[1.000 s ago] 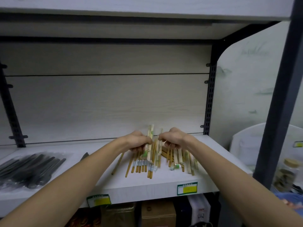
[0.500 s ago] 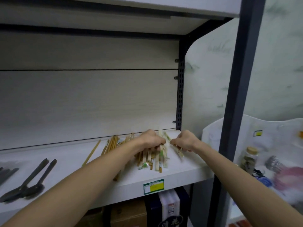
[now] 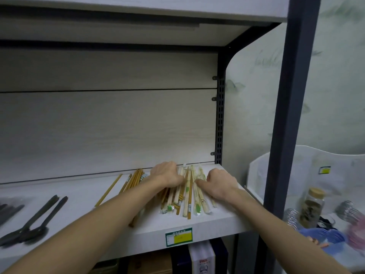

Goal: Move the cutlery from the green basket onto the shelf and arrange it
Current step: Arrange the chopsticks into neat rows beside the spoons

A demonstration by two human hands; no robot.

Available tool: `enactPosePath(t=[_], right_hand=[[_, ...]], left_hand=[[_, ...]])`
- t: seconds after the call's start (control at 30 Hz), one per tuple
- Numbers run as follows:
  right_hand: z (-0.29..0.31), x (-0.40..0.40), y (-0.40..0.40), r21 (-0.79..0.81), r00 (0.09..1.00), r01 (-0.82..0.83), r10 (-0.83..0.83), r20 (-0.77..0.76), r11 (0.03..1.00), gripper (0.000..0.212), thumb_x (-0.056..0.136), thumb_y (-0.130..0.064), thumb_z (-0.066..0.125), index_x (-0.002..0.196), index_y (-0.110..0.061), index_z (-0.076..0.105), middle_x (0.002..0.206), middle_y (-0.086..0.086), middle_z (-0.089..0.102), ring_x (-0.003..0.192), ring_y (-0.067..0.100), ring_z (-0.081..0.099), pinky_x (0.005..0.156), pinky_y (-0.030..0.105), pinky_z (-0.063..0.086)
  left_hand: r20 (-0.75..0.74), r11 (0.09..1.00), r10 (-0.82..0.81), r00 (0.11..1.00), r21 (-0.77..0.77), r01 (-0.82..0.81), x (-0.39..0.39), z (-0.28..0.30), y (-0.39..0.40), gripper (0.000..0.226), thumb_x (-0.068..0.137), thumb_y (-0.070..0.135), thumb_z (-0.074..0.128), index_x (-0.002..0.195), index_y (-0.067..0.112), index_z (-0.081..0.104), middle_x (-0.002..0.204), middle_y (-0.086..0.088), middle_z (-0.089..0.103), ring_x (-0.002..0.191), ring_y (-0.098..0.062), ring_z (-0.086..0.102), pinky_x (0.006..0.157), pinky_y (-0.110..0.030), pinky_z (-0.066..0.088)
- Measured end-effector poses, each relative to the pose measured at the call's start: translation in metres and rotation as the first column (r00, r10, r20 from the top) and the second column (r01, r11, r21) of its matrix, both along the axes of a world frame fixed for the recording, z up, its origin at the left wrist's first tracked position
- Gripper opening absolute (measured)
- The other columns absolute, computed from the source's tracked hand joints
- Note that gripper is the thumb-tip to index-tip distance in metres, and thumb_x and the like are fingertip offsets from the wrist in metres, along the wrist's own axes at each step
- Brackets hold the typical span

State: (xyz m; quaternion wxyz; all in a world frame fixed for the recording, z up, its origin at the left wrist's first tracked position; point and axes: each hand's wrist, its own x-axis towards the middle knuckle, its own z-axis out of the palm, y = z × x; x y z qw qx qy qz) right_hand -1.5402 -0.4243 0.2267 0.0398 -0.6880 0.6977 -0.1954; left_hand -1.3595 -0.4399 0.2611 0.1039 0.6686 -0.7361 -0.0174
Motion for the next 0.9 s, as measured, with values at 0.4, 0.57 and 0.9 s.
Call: enactPosePath(t=[0.4, 0.57, 0.9], right_hand=[[-0.004, 0.013, -0.008, -0.044, 0.998, 0.009, -0.007, 0.06, 0.999, 0.036, 0.083, -0.058, 0.06, 0.094, -0.023, 0.055, 0.089, -0.003, 0.06, 0.082, 0.021, 0.058, 0.067, 0.03, 0.042], [-0.005, 0.012, -0.007, -0.054, 0.995, 0.029, -0.024, 0.092, 0.998, 0.042, 0.083, -0.056, 0.061, 0.108, -0.023, 0.062, 0.091, -0.003, 0.061, 0.086, 0.021, 0.06, 0.07, 0.029, 0.044], [-0.013, 0.006, -0.008, -0.068, 0.974, 0.041, -0.024, 0.223, 0.997, 0.04, 0.088, -0.057, 0.056, 0.11, -0.026, 0.068, 0.105, 0.0, 0.071, 0.101, 0.024, 0.066, 0.077, 0.031, 0.048]], left_hand=[[0.049, 0.999, 0.029, 0.998, 0.018, -0.03, 0.006, -0.003, -0.013, 0.033, 0.08, 0.051, 0.074, 0.088, 0.02, 0.069, 0.083, 0.003, 0.066, 0.082, -0.02, 0.063, 0.064, -0.031, 0.045], [0.06, 0.997, 0.029, 0.998, 0.067, -0.033, 0.009, -0.001, -0.013, 0.037, 0.077, 0.052, 0.076, 0.089, 0.018, 0.066, 0.084, 0.002, 0.066, 0.081, -0.019, 0.064, 0.064, -0.031, 0.048], [-0.345, 0.983, 0.016, 0.938, 0.179, 0.049, -0.001, 0.006, -0.014, 0.02, 0.083, 0.029, 0.075, 0.07, 0.014, 0.072, 0.058, 0.0, 0.065, 0.052, -0.016, 0.059, 0.053, -0.024, 0.047]])
